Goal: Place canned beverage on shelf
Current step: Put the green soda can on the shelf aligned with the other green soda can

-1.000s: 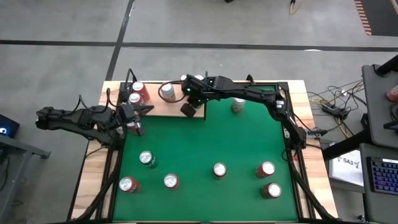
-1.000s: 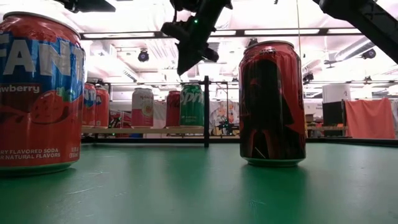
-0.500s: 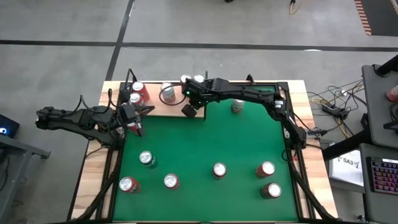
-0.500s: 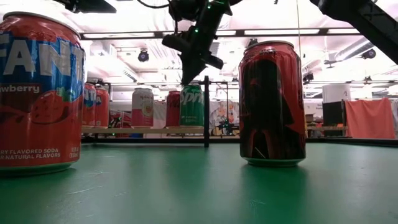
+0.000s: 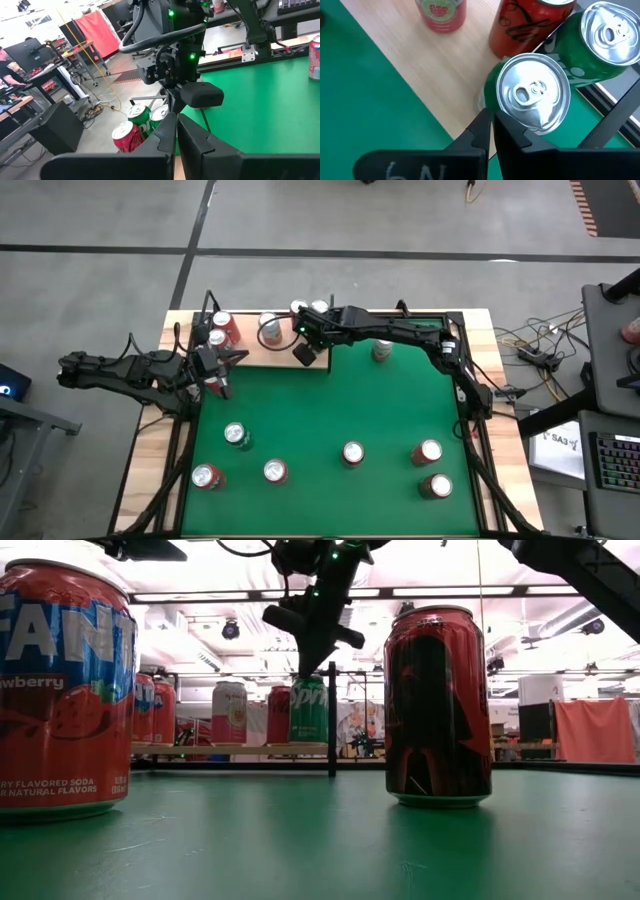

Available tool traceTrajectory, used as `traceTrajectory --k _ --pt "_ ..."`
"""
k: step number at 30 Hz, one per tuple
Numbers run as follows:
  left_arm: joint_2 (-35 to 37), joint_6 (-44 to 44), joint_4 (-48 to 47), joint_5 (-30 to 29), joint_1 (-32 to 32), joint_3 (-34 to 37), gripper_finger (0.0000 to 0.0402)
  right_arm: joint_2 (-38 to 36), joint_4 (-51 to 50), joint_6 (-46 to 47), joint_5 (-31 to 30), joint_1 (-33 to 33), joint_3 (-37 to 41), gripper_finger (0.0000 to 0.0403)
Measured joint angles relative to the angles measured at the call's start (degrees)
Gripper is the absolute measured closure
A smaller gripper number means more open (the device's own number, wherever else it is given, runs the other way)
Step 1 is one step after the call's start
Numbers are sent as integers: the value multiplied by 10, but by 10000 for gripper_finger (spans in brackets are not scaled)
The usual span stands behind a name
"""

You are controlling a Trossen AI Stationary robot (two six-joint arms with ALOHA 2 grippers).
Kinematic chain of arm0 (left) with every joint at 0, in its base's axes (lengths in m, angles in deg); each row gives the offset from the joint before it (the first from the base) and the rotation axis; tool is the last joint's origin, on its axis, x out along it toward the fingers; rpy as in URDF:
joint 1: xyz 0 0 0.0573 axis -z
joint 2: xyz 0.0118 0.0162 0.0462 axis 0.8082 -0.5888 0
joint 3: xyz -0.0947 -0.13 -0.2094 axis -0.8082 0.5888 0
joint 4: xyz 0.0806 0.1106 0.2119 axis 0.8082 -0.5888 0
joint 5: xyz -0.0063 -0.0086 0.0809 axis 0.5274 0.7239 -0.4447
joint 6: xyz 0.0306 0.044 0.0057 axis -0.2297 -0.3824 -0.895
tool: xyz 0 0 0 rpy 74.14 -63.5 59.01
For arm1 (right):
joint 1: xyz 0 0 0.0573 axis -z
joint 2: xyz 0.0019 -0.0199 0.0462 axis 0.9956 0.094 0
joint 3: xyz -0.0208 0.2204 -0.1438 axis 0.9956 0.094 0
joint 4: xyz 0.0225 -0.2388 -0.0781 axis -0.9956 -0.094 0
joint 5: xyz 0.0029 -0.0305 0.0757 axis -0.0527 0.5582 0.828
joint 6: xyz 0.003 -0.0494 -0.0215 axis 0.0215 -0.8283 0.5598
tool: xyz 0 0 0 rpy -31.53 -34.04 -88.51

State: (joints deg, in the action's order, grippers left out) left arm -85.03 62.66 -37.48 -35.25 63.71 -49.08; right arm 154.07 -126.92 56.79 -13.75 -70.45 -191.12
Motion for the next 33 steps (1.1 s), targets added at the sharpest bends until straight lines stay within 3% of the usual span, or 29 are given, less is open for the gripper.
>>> traceTrajectory --k 4,11,33 --pt "0 0 -3 0 0 0 402 0 11 14 20 -4 0 390" --pt "0 -5 -6 0 0 0 402 0 21 14 -11 -6 0 390" --pt "0 -7 -6 0 0 0 402 0 21 -6 -24 11 8 390"
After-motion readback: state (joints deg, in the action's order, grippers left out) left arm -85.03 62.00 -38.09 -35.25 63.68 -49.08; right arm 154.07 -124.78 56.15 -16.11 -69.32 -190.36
